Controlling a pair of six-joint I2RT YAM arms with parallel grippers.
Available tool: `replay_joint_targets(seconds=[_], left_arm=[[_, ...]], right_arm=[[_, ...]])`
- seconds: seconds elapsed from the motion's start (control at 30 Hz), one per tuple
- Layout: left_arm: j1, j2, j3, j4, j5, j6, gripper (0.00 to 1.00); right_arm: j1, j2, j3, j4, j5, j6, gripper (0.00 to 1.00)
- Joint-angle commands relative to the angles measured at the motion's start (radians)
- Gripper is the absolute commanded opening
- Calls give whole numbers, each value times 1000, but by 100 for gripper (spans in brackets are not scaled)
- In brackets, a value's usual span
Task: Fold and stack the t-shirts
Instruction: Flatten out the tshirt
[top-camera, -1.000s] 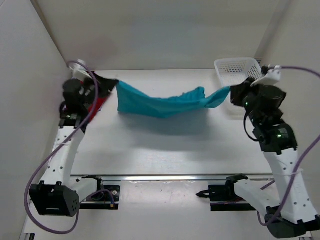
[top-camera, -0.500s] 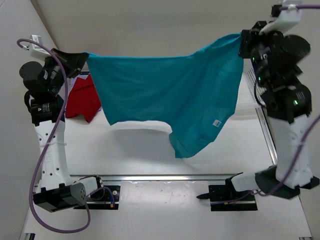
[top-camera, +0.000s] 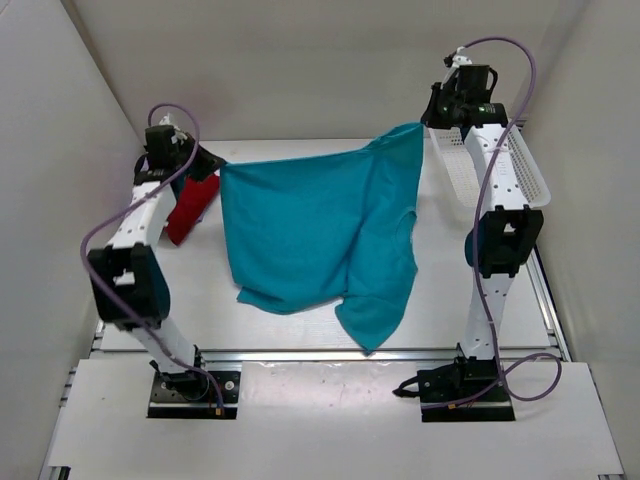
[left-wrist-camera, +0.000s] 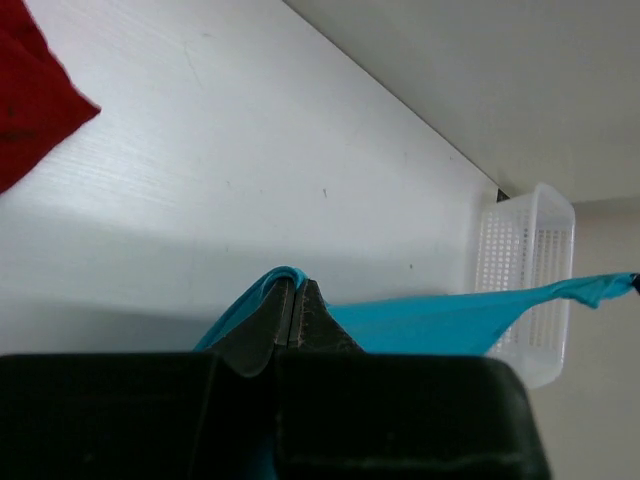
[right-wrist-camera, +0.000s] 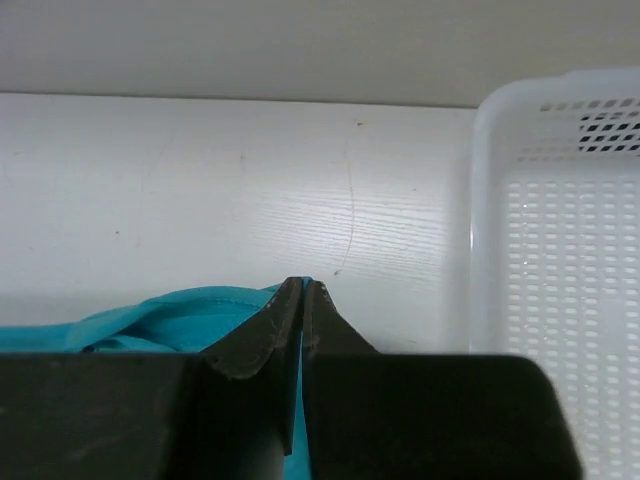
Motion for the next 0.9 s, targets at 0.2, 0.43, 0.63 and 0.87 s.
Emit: replay_joint_targets(seconds=[0.2,0.43,0.63,0.87], left_arm=[[38,101,603,-77,-30,-5,0],[91,72,585,-51,-34,-6,0],[78,-56,311,45,-100,37,0],[23,-312,-225,186,-227,86,0]], right_arm=[[-36,-179,186,363,-77,133,0],[-104,-257,129,390,-157,166,0],[-98,-424,-282,307,-107,57,0],[-103,-803,-1038,479,-26,80,0]])
